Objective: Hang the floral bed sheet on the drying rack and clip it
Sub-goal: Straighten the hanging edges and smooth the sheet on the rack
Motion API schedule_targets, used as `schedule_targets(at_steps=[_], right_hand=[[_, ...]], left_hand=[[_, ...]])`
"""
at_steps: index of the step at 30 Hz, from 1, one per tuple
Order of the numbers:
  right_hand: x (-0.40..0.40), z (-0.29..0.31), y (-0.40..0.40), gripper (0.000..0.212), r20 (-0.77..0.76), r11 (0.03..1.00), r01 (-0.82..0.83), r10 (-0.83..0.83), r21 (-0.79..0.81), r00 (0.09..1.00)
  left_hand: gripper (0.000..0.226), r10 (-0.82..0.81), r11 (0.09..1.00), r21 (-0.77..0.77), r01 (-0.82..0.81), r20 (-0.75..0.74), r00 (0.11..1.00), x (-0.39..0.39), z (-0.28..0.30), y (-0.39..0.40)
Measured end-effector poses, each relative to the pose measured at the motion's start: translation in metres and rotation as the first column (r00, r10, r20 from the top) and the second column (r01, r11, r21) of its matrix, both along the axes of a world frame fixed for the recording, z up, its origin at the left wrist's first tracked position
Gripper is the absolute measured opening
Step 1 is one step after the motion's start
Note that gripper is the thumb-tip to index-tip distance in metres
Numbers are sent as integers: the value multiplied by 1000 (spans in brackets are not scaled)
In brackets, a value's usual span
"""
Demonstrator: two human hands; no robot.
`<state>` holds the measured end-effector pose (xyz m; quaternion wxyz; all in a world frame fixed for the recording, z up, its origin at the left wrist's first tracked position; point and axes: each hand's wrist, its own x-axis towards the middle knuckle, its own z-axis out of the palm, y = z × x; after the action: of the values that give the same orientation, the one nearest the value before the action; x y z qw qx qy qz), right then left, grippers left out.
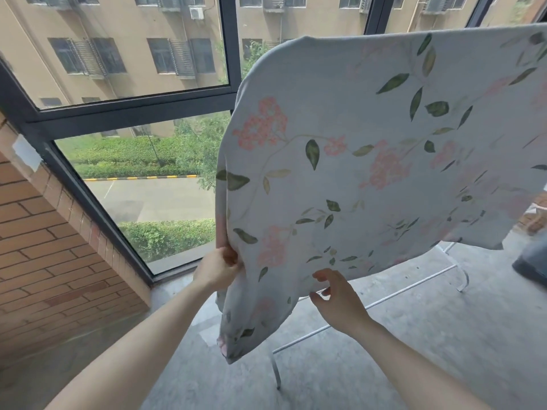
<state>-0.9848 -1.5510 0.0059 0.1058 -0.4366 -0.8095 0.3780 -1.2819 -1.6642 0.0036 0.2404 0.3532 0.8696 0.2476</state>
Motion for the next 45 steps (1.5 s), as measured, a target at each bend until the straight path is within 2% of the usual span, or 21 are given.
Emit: schedule_targets(at_steps=[2,4,6,9,13,17,20,24,26,29,33,37,41,45], right_hand=[[14,-1,7,33,4,1000,2,-2,5,1000],[29,0,19,33,-6,1000,18,-18,-6,1000],[45,-1,27,34,-19,999,29,-29,-15,999],[80,-8,45,34,-23,998,43,-44,-38,999],[131,-26,76,34,31,997,27,-25,-76,999],[170,-38,103,32,43,991,-9,15,-132,999],[188,-42,126,31,35,988,-41,47,-147,998],[200,-37,151,31,29,983,-85,91,-161,995],[206,-30,165,31,-11,982,-92,91,-165,996],[210,-19,190,32,-75,982,-77,65,-173,995],[210,3,227,35,-149,986,-67,45,-152,988],[210,37,266,35,-250,991,-51,19,-121,968],[223,81,317,32,-325,996,-8,-21,-87,945],[243,118,360,32,-356,998,66,-62,-2,933]], left_hand=[[19,97,995,-8,-98,-71,993,3,-6,0],[23,184,982,-14,-188,-141,973,7,-5,-4],[23,190,968,-134,-214,-172,967,10,-10,-9],[28,106,947,-302,-111,-34,994,40,-22,-10],[28,76,929,-370,2,197,977,114,-33,0],[15,199,929,-363,-70,334,921,190,-51,12],[12,242,943,-301,-139,337,910,233,-56,27],[14,239,963,-166,-212,167,957,260,-41,43],[7,220,973,-103,-209,118,968,269,-21,55],[9,171,985,-40,-169,42,984,275,18,80],[19,29,1000,13,-27,-116,993,282,71,130],[22,-99,990,71,120,-241,965,284,113,197],[24,-202,947,179,266,-312,928,290,151,277],[31,-261,872,270,409,-451,854,295,188,347]])
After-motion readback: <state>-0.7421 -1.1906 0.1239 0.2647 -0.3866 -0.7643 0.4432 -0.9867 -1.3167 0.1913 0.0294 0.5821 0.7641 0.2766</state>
